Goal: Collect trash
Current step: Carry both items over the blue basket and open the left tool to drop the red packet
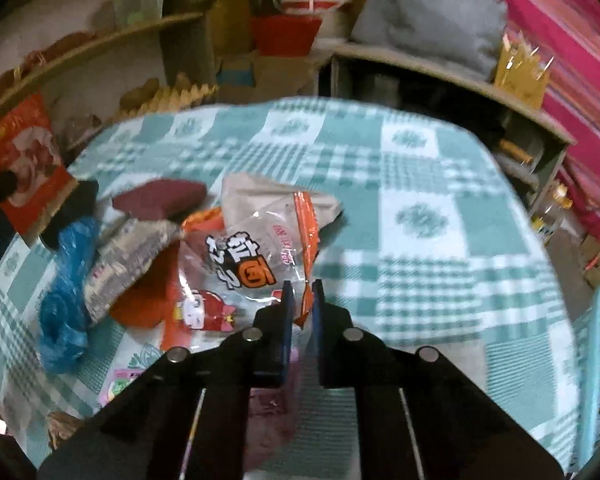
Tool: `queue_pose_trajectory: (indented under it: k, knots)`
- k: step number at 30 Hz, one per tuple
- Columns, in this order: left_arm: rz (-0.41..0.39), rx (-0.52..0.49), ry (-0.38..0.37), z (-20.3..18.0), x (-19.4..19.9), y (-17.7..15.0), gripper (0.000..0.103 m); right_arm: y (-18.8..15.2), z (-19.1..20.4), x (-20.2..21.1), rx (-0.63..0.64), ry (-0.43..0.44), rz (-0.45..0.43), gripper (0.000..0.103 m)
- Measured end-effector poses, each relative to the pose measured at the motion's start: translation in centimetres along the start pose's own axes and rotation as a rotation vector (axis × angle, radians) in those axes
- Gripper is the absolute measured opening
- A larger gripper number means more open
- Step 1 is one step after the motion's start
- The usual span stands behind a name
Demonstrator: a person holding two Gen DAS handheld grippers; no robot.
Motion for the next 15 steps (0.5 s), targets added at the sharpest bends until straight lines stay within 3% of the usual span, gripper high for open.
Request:
queue_pose_trajectory:
  k: [7, 15]
  knots:
    - [-0.027, 0.01, -0.027, -1.7, 0.7, 1.0, 0.003, 0.7, -3.7, 4.8, -0.073, -0.003, -0.103, 0.009]
    - [-0.045, -0.008, -0.07, -6.0, 0.4, 1.9, 0.003, -0.2, -10.1, 9.4, -0.181, -0.021, -0.178, 0.009]
Point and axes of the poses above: each gripper's, at about its wrist camera, not at the fingertips, and x roughly against the way its jaws point, z to its left, y to its top, the point moved 1 cm from there along -x, roughly the way its jaws point, and after that the axes turned 1 degree about -y, right-handed, at the moved point
